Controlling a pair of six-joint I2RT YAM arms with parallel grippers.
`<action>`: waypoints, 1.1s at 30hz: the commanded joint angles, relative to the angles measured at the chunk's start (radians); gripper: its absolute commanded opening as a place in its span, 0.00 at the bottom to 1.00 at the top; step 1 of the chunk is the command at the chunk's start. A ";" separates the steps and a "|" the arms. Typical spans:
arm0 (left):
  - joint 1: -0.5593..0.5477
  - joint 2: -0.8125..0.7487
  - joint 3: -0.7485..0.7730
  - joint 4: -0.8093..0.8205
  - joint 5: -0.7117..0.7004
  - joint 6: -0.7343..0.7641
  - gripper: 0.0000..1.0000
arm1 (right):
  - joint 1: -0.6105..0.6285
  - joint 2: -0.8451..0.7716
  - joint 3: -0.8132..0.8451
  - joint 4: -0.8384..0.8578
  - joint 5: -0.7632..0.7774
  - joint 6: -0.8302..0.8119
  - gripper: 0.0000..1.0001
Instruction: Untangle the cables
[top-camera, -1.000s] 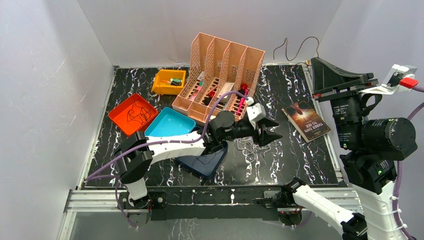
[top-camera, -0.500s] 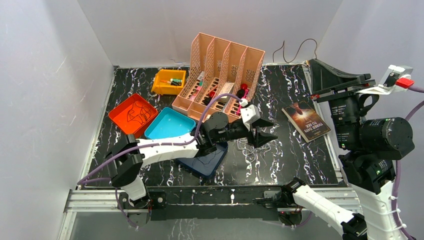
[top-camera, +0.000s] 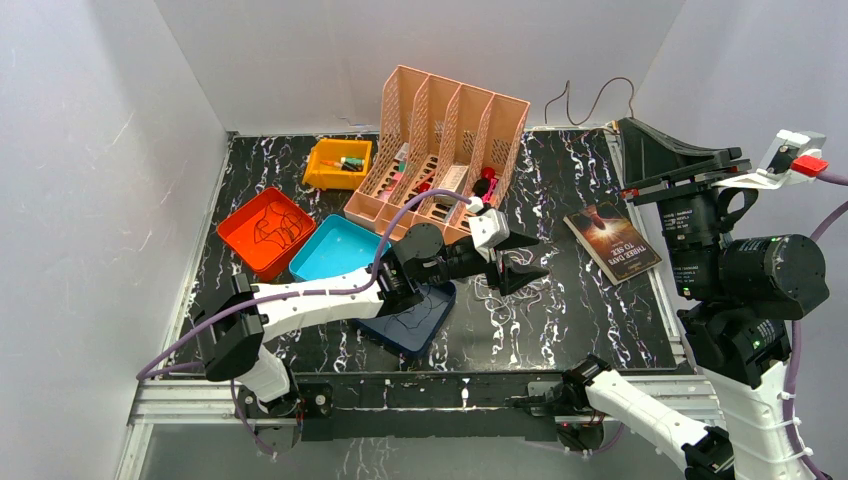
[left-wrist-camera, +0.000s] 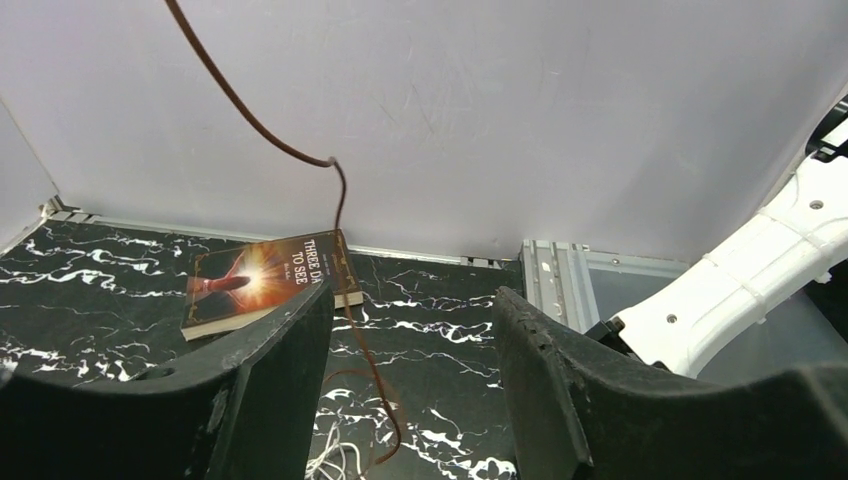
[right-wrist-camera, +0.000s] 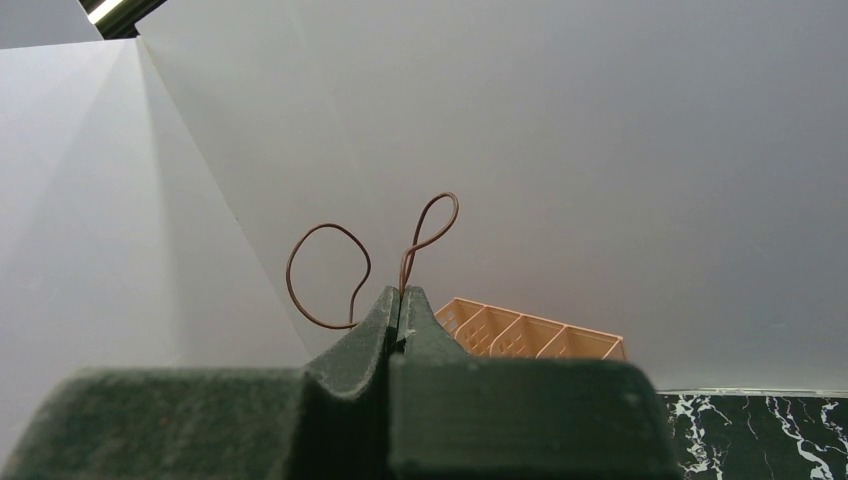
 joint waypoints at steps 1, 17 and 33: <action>-0.004 -0.051 -0.003 0.024 -0.025 0.034 0.59 | 0.003 0.001 0.009 0.041 -0.008 0.005 0.00; -0.004 0.081 0.038 0.021 -0.030 -0.034 0.68 | 0.002 -0.005 0.011 0.030 -0.008 0.007 0.00; -0.004 0.106 0.080 -0.092 -0.132 -0.025 0.06 | 0.002 -0.022 -0.006 0.025 0.010 0.005 0.00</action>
